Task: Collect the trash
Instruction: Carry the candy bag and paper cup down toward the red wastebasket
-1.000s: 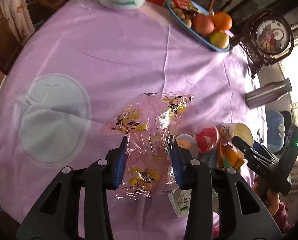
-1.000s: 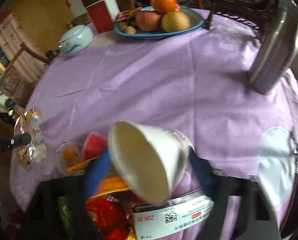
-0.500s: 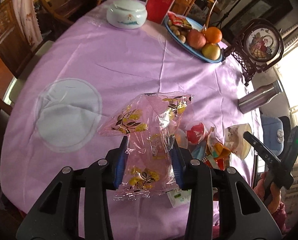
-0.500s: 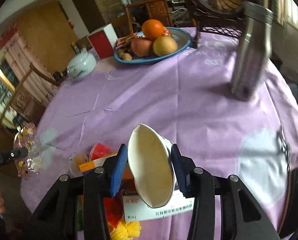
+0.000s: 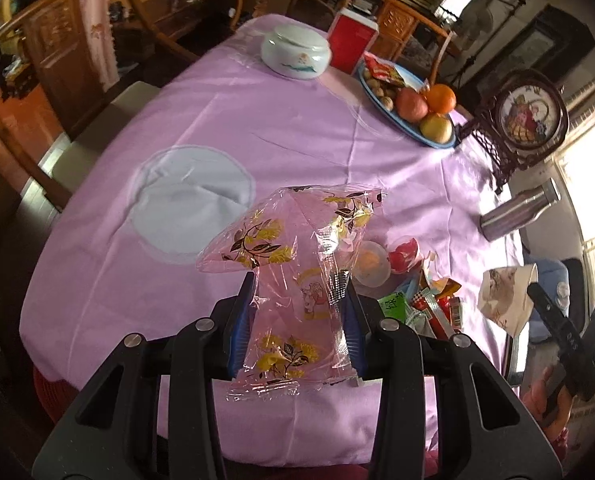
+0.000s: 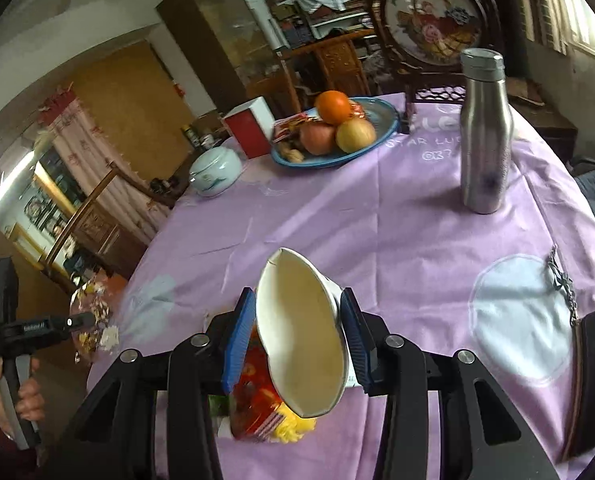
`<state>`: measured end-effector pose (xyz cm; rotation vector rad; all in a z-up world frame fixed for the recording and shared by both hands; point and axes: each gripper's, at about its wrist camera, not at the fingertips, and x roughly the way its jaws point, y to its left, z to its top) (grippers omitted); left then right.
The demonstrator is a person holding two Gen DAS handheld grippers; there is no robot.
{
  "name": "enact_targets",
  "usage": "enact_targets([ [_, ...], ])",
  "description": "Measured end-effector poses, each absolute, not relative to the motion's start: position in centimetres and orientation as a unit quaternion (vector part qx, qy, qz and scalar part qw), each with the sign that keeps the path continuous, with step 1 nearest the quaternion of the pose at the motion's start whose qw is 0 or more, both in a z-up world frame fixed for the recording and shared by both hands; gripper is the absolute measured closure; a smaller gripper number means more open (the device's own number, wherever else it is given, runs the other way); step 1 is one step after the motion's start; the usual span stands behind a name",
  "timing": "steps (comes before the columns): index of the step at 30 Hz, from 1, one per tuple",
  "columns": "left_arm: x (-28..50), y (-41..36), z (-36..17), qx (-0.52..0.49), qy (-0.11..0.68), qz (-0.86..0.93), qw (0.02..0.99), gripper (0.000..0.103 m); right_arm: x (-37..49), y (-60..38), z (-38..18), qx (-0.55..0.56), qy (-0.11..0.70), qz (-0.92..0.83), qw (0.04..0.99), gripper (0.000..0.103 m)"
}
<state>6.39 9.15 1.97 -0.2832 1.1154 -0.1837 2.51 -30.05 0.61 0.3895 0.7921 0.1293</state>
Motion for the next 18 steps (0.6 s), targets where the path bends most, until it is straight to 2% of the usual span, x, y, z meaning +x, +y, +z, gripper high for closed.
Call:
enact_targets([
  [9,0.5,15.8,1.0,-0.211,0.508,0.003,0.835,0.063,3.4,-25.7,2.4,0.133,0.396,0.14,0.898,0.059],
  [10,-0.4,16.8,0.9,-0.22,0.505,0.018,0.834,0.063,3.8,-24.4,2.6,0.122,0.398,0.157,0.895,0.067],
  [11,-1.6,18.3,0.6,-0.232,0.503,0.038,0.832,0.063,4.0,-23.6,2.7,0.117,0.402,0.17,0.892,0.086],
  [15,-5.7,23.8,-0.5,-0.269,0.496,0.098,0.82,0.063,5.4,-19.2,2.7,0.097,0.418,0.216,0.877,0.088],
  [17,-7.8,26.9,-1.7,-0.292,0.501,0.129,0.804,0.063,6.4,-16.8,1.6,0.065,0.433,0.204,0.876,0.096],
  [18,-8.6,27.9,-2.1,-0.298,0.502,0.138,0.8,0.063,6.9,-16.3,1.0,0.068,0.445,0.197,0.871,0.096],
])
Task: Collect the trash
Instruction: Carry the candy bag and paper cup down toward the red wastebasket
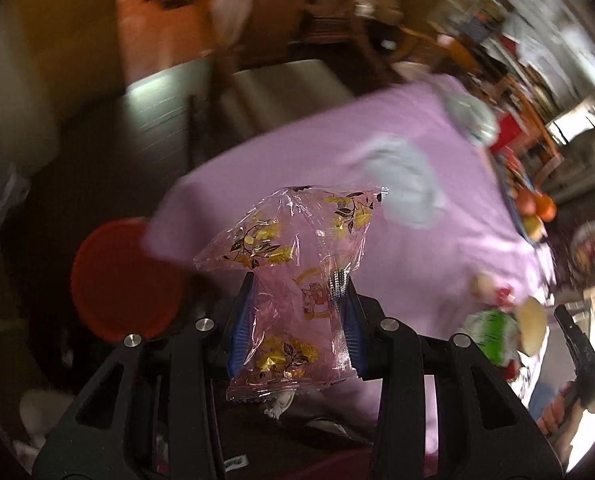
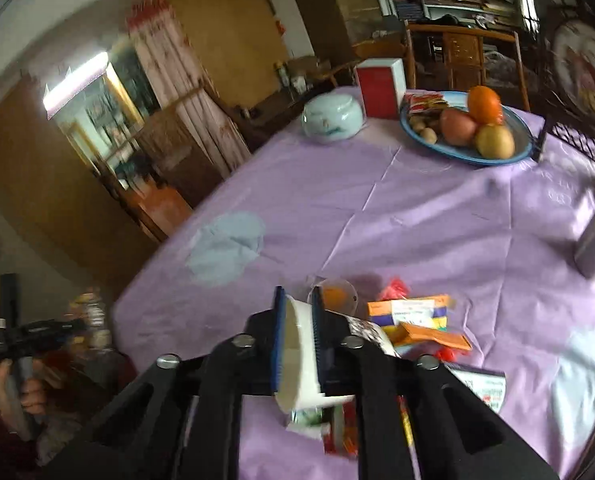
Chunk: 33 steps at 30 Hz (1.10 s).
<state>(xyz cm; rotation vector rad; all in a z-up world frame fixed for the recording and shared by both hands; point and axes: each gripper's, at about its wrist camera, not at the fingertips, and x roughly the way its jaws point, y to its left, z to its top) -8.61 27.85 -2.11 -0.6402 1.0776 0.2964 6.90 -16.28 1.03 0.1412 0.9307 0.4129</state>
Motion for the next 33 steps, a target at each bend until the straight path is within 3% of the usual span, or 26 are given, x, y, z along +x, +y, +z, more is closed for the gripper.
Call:
enact_targets([
  [3,-10.4,30.0,-2.6,-0.298,0.505,0.16,0.794,0.063,7.2,-16.1,0.5,0.092,0.462,0.2,0.859,0.092],
  [4,-10.6,30.3,-2.6,-0.295,0.505,0.162,0.795,0.063,7.0,-16.1,0.6,0.082,0.462,0.188,0.863,0.076],
  [5,-10.7,30.7,-2.5,-0.294,0.503,0.161,0.796,0.063,6.8,-16.2,0.6,0.075,0.459,0.177,0.867,0.048],
  [7,-10.5,30.9,-2.3,-0.294,0.501,0.156,0.799,0.063,6.1,-16.3,1.0,0.068,0.449,0.166,0.875,0.029],
  [11,-9.3,30.8,-2.1,-0.298,0.494,0.134,0.806,0.063,5.6,-15.3,0.3,0.04,0.46,0.165,0.871,0.019],
  [18,-7.3,29.2,-2.8,-0.291,0.504,0.102,0.807,0.063,5.7,-13.1,-3.1,-0.041,0.486,0.121,0.865,0.012],
  [19,-7.2,29.1,-2.8,-0.29,0.505,0.101,0.806,0.063,5.9,-13.2,-3.6,-0.045,0.492,0.116,0.862,0.015],
  [20,-7.1,29.1,-3.0,-0.291,0.506,0.1,0.806,0.063,6.0,-13.4,-3.8,-0.038,0.493,0.116,0.861,0.031],
  [22,-7.0,29.2,-3.0,-0.295,0.505,0.101,0.805,0.063,6.1,-14.8,-3.1,0.017,0.491,0.135,0.86,0.039],
  [29,-6.9,30.8,-3.3,-0.303,0.502,0.116,0.802,0.063,7.4,-18.1,-0.9,0.126,0.475,0.158,0.857,0.039],
  [33,-6.8,31.6,-3.4,-0.302,0.502,0.121,0.801,0.063,7.5,-17.1,0.2,0.136,0.454,0.173,0.864,0.046],
])
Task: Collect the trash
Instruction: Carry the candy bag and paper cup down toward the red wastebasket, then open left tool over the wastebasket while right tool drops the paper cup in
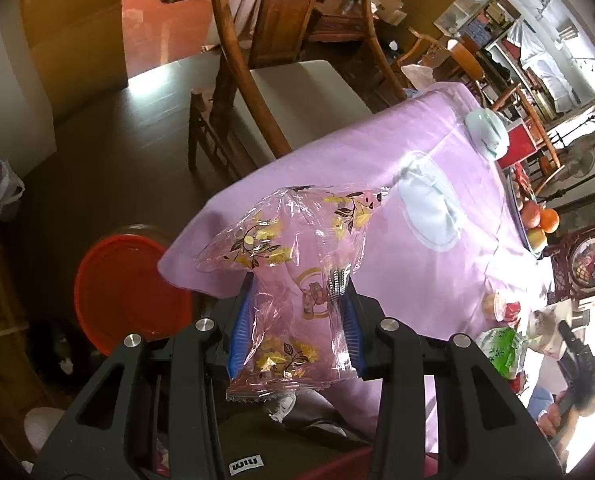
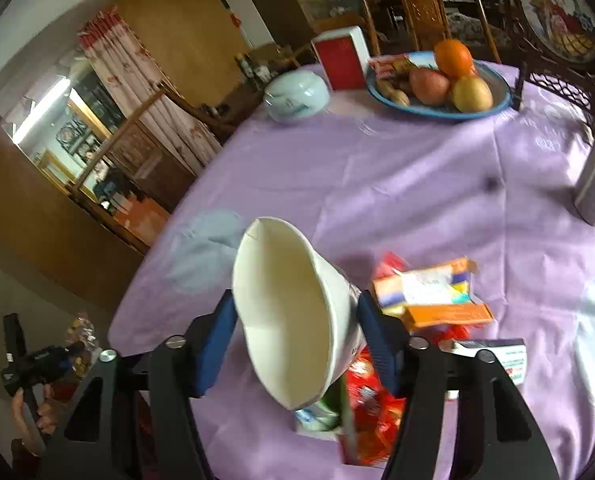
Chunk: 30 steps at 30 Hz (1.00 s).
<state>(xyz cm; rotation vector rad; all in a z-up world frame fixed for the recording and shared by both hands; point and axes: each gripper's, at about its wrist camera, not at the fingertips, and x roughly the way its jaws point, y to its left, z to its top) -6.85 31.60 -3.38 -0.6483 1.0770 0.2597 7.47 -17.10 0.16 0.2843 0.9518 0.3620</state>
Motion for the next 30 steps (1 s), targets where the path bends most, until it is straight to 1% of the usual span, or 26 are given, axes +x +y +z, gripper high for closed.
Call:
enact_targets([
  [4,-7.4,33.0,-4.0,-0.304,0.507,0.135,0.795,0.063,7.7,-14.2,1.1,0.117,0.444,0.198,0.866,0.05],
  [8,-9.4,35.7,-5.7,-0.32,0.517,0.164,0.777,0.063,8.1,-11.6,1.4,0.109,0.448,0.219,0.86,0.053],
  [12,-11.6,37.9,-8.0,-0.337,0.533,0.189,0.753,0.062,8.7,-9.1,1.5,0.102,0.458,0.239,0.85,0.053],
  [16,-13.7,39.7,-10.7,-0.342,0.553,0.215,0.729,0.059,8.5,-6.8,2.0,0.088,0.463,0.257,0.843,0.053],
  [17,-13.9,40.1,-11.0,-0.341,0.555,0.221,0.725,0.055,8.4,-6.0,2.1,0.083,0.464,0.264,0.841,0.053],
  [18,-14.3,40.6,-11.7,-0.344,0.559,0.23,0.719,0.052,8.3,-5.0,2.2,0.077,0.465,0.273,0.839,0.053],
  [20,-15.2,41.6,-12.8,-0.356,0.562,0.245,0.705,0.043,8.0,-3.4,2.5,0.068,0.466,0.285,0.835,0.053],
  [21,-15.6,41.9,-13.1,-0.362,0.561,0.249,0.702,0.04,7.9,-2.6,2.6,0.064,0.466,0.292,0.832,0.053],
  [23,-16.2,42.5,-13.2,-0.369,0.558,0.256,0.698,0.031,7.4,-0.7,2.8,0.053,0.468,0.31,0.826,0.053],
  [25,-16.8,43.1,-12.6,-0.364,0.551,0.268,0.702,0.025,7.1,1.2,3.0,0.041,0.47,0.329,0.818,0.053],
  [26,-16.9,43.3,-12.3,-0.359,0.549,0.274,0.703,0.022,6.9,2.2,3.0,0.035,0.471,0.338,0.814,0.053],
  [30,-17.9,44.0,-11.2,-0.345,0.54,0.294,0.71,0.019,5.9,6.5,2.9,0.007,0.479,0.38,0.791,0.053],
])
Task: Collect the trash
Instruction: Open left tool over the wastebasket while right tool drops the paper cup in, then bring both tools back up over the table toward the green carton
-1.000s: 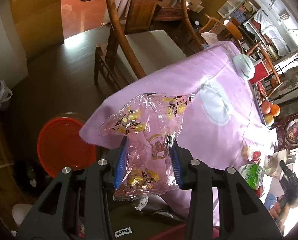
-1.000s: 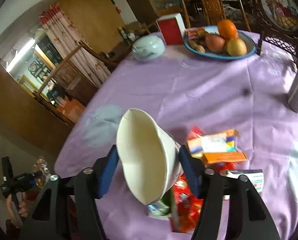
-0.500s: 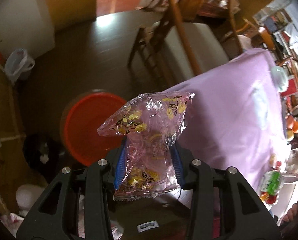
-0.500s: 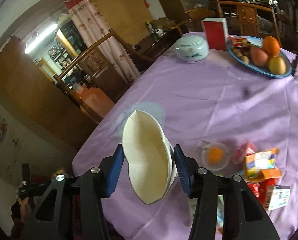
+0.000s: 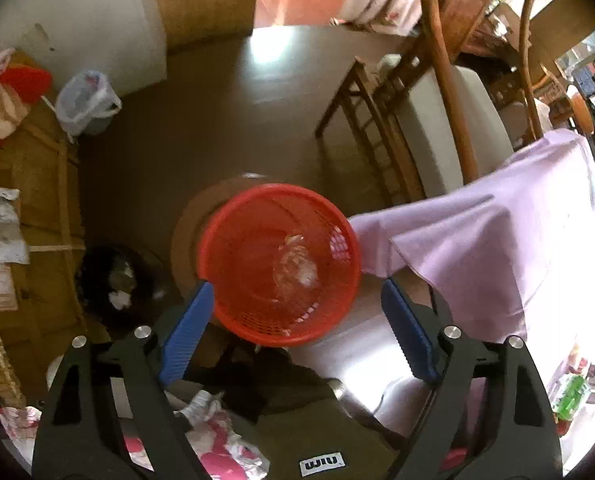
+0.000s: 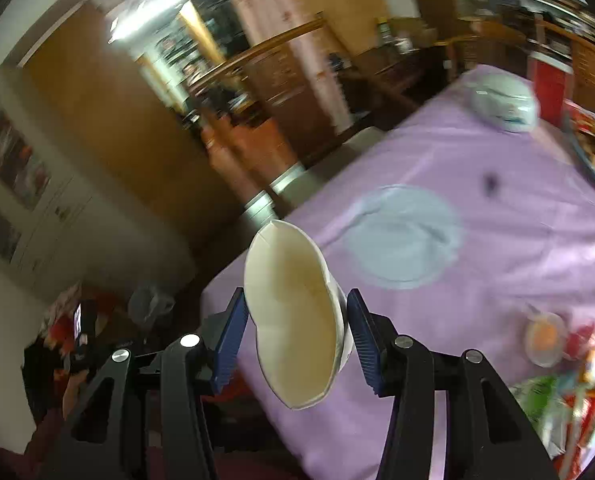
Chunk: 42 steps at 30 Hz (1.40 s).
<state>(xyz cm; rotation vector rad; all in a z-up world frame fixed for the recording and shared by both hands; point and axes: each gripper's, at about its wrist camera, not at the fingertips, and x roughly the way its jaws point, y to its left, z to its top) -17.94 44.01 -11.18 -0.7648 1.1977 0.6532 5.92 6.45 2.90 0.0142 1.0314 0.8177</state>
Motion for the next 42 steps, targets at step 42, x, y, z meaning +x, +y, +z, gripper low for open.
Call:
enact_targets([
  [42,-8.2,37.9,-4.6,-0.167,0.522,0.206,0.81,0.013,5.5,7.6,2.1,-0.002,0.488,0.366,0.792,0.02],
])
